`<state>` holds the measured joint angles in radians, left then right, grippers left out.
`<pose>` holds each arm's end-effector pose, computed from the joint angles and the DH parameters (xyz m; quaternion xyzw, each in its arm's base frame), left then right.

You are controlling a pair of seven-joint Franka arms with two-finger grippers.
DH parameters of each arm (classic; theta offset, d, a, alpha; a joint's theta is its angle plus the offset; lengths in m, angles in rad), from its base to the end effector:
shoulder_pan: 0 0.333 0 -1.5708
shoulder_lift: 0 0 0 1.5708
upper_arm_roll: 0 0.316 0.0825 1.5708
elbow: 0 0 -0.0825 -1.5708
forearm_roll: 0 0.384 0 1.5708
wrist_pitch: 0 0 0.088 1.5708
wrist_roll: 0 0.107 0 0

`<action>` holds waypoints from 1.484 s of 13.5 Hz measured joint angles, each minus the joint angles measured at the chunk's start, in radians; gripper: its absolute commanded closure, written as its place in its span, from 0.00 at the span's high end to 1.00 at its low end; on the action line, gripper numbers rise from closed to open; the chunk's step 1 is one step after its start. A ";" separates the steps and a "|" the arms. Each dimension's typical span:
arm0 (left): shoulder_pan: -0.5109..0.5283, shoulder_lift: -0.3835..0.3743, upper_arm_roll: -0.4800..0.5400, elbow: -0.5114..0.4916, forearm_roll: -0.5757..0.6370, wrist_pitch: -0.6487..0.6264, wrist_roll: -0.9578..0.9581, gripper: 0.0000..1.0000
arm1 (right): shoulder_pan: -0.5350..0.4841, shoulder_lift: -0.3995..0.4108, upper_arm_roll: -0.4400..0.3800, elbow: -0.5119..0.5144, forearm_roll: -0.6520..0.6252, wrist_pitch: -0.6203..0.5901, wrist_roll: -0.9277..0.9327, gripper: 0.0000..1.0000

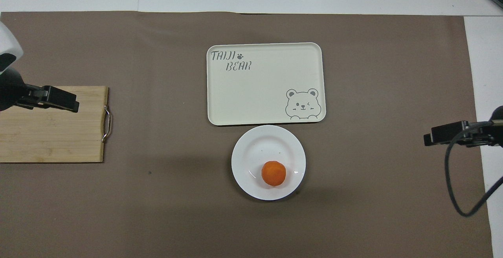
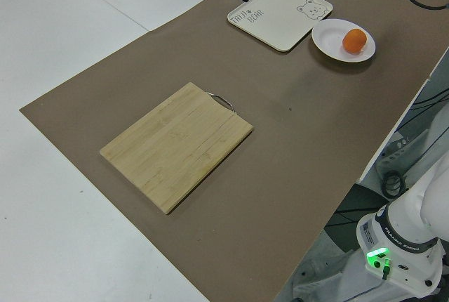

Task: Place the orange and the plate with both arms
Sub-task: 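Reach the right gripper toward the plate rim nearest it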

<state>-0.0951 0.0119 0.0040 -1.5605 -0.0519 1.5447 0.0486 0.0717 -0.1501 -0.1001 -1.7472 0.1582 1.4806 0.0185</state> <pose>0.5526 -0.0562 0.6206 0.9971 -0.0701 -0.0144 0.0256 0.4958 0.0003 0.6150 -0.9943 0.0198 0.0580 0.0867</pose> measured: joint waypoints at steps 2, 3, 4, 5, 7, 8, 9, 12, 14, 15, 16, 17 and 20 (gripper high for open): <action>0.000 0.000 0.000 0.000 0.000 0.000 0.000 1.00 | 0.021 -0.015 0.002 -0.102 0.057 0.036 0.001 1.00; 0.000 0.000 0.000 0.000 0.000 0.000 0.000 1.00 | 0.033 -0.022 0.003 -0.147 0.091 0.053 0.000 1.00; 0.000 0.000 0.000 0.000 0.000 0.000 0.000 1.00 | 0.041 -0.026 0.004 -0.184 0.110 0.070 -0.010 1.00; 0.000 0.000 0.000 0.000 0.000 0.000 0.000 1.00 | 0.044 -0.029 0.004 -0.224 0.125 0.099 -0.037 1.00; 0.000 0.000 0.000 0.000 0.000 0.000 0.000 1.00 | 0.043 -0.029 0.004 -0.317 0.156 0.193 -0.114 1.00; 0.000 0.000 0.000 0.000 0.000 0.000 0.000 1.00 | 0.043 -0.025 0.004 -0.361 0.168 0.239 -0.148 1.00; 0.000 0.000 0.000 0.000 0.000 0.000 0.000 1.00 | 0.043 -0.014 0.004 -0.398 0.184 0.281 -0.185 1.00; 0.000 0.000 0.000 0.000 0.000 0.000 0.000 1.00 | 0.054 0.043 0.004 -0.466 0.218 0.390 -0.247 1.00; 0.000 0.000 0.000 0.000 0.000 0.000 0.000 1.00 | 0.083 0.070 0.005 -0.507 0.273 0.453 -0.262 1.00; 0.000 0.000 0.000 0.000 0.000 0.000 0.000 1.00 | 0.097 0.085 0.006 -0.532 0.309 0.492 -0.284 1.00; 0.000 0.000 0.000 0.000 0.000 0.000 0.000 1.00 | 0.110 0.103 0.006 -0.555 0.356 0.525 -0.307 1.00; 0.000 0.000 0.000 0.000 0.000 -0.001 0.000 1.00 | 0.122 0.126 0.006 -0.575 0.416 0.551 -0.339 1.00; 0.000 0.000 0.000 0.000 0.000 -0.001 0.000 1.00 | 0.162 0.218 0.007 -0.603 0.603 0.614 -0.446 1.00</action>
<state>-0.0951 0.0119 0.0040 -1.5605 -0.0519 1.5440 0.0486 0.2333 0.0681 -0.0931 -2.3500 0.7613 2.0945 -0.4278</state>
